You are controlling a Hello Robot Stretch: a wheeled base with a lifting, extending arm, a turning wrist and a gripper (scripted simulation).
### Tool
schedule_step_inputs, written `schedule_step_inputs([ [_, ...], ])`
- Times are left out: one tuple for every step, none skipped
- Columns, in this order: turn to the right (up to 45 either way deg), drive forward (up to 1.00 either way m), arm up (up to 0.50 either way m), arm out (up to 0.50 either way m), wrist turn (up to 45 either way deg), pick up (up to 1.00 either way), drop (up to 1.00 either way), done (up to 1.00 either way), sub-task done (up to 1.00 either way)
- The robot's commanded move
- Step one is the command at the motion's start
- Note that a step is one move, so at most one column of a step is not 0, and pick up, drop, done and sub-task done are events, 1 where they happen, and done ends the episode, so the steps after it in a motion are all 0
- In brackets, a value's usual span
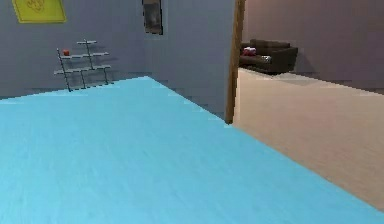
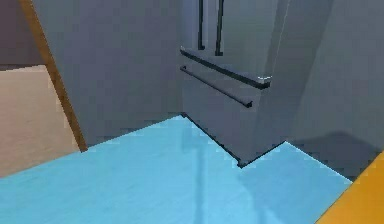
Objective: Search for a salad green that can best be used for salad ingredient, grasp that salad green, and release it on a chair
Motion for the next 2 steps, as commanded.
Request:
schedule_step_inputs([
  [39.0, 0.00, 0.00, 0.00, 0.0, 0.00, 0.00, 0.00, 0.00],
  [0.0, 0.05, 0.00, 0.00, 0.0, 0.00, 0.00, 0.00, 0.00],
])
